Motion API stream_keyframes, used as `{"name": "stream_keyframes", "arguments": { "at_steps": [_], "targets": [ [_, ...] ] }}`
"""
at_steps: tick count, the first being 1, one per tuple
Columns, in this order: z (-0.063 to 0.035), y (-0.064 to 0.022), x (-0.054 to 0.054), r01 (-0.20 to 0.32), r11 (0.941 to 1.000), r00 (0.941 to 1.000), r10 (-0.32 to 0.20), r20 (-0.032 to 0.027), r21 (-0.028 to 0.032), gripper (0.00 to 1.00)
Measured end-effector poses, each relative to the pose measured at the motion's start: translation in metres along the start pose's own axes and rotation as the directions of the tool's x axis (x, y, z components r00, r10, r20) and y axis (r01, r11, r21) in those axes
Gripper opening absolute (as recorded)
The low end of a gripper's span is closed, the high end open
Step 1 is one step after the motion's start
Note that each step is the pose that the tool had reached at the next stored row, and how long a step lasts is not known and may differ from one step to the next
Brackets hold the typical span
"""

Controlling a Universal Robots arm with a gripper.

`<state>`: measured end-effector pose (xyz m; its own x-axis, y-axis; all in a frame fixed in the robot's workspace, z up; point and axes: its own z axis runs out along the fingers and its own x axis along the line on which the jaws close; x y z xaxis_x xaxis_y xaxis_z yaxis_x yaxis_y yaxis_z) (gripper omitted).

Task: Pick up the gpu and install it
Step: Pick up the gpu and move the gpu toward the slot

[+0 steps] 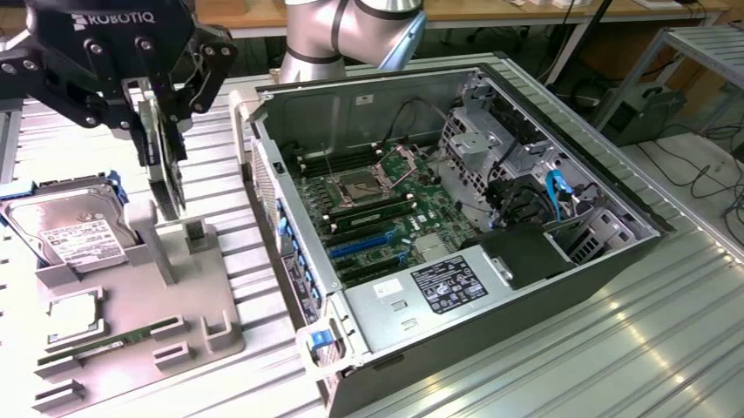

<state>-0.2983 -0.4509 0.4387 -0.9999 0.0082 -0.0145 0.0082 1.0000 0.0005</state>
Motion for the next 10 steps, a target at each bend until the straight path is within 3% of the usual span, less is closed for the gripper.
{"name": "stream_keyframes", "arguments": {
  "at_steps": [2, 3, 5, 6, 10],
  "targets": [
    [-0.0241, 0.0, 0.0, 0.0, 1.0, 1.0, 0.0, 0.0, 0.0001, 0.28],
    [-0.0241, 0.0, 0.0, 0.0, 1.0, 1.0, 0.0, -0.0001, 0.0001, 0.28],
    [-0.0239, 0.0, 0.0, 0.078, 0.997, 0.997, -0.078, -0.0003, -0.0009, 0.28],
    [-0.0231, 0.0, 0.0, 0.141, 0.9901, 0.9901, -0.141, 0.0002, -0.0021, 0.28],
    [-0.0227, 0.0001, -0.007, 0.136, 0.9908, 0.9908, -0.136, 0.0, -0.0018, 0.28]
  ]
}}
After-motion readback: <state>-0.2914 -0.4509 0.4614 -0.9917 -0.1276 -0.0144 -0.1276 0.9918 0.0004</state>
